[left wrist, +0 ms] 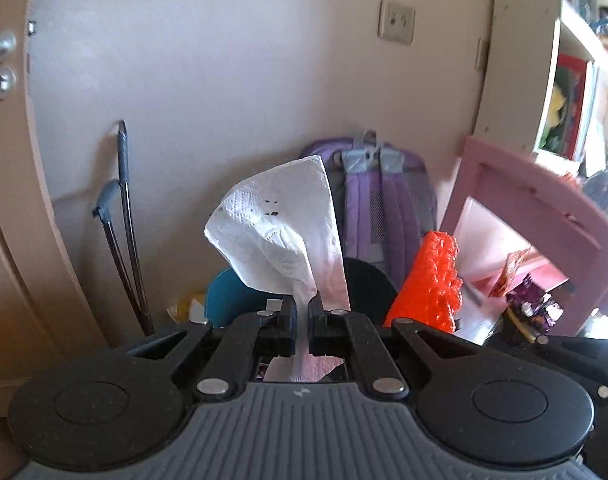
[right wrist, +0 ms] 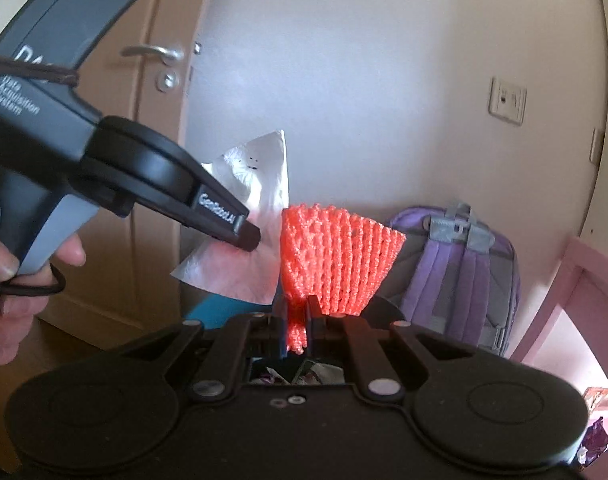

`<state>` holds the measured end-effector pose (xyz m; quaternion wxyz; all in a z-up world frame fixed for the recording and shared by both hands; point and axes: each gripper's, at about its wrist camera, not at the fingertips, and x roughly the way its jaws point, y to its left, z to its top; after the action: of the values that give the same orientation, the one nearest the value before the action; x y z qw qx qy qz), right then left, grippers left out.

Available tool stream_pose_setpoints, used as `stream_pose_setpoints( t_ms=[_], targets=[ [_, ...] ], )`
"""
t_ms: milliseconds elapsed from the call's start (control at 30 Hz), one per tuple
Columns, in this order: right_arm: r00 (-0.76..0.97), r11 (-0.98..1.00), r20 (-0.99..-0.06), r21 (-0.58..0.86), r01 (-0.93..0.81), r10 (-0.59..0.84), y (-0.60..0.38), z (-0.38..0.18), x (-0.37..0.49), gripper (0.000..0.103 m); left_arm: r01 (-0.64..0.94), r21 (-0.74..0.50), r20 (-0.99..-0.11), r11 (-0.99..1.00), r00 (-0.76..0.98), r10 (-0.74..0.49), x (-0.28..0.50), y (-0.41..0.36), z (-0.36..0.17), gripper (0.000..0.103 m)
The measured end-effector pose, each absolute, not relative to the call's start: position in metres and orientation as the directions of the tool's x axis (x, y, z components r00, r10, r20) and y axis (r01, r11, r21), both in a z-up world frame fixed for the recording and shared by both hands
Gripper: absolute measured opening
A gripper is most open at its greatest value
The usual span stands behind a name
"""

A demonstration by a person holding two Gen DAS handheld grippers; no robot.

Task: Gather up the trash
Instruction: 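Lift and carry the white paper and orange foam net up over the teal bin, then open the left tool into the bin while the right tool releases the foam net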

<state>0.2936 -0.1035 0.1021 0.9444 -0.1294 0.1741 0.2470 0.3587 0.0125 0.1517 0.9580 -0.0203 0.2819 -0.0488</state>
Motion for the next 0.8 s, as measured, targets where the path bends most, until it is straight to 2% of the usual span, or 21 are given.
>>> stream_pose_setpoints(
  t_ms=[300,633,733,767,800],
  targets=[
    [0.771,0.861,-0.510,-0.105,-0.497,0.383,-0.104,0.070,0.344,0.007,0.074,-0.016,-0.689,0.997,0.722,-0.065,0.424,0.003,0.100,0.005],
    [0.712,0.861,-0.600,-0.074,-0.504,0.365,-0.109,0.053,0.363,0.008,0.065,0.013,-0.789,0.998,0.614,-0.030,0.454,-0.004,0.063,0.007],
    [0.699,0.857,-0.618,-0.076,-0.509,0.360,-0.110,0.052,0.363,0.009,0.062,-0.001,-0.814,0.998,0.580,-0.037,0.458,-0.004,0.056,0.011],
    [0.700,0.859,-0.619,-0.077,-0.507,0.357,-0.110,0.053,0.364,0.011,0.057,0.006,-0.816,0.998,0.578,-0.028,0.458,-0.005,0.054,0.014],
    [0.700,0.860,-0.620,-0.076,-0.504,0.355,-0.111,0.053,0.364,0.013,0.053,0.008,-0.819,0.999,0.573,-0.024,0.459,-0.005,0.052,0.021]
  ],
)
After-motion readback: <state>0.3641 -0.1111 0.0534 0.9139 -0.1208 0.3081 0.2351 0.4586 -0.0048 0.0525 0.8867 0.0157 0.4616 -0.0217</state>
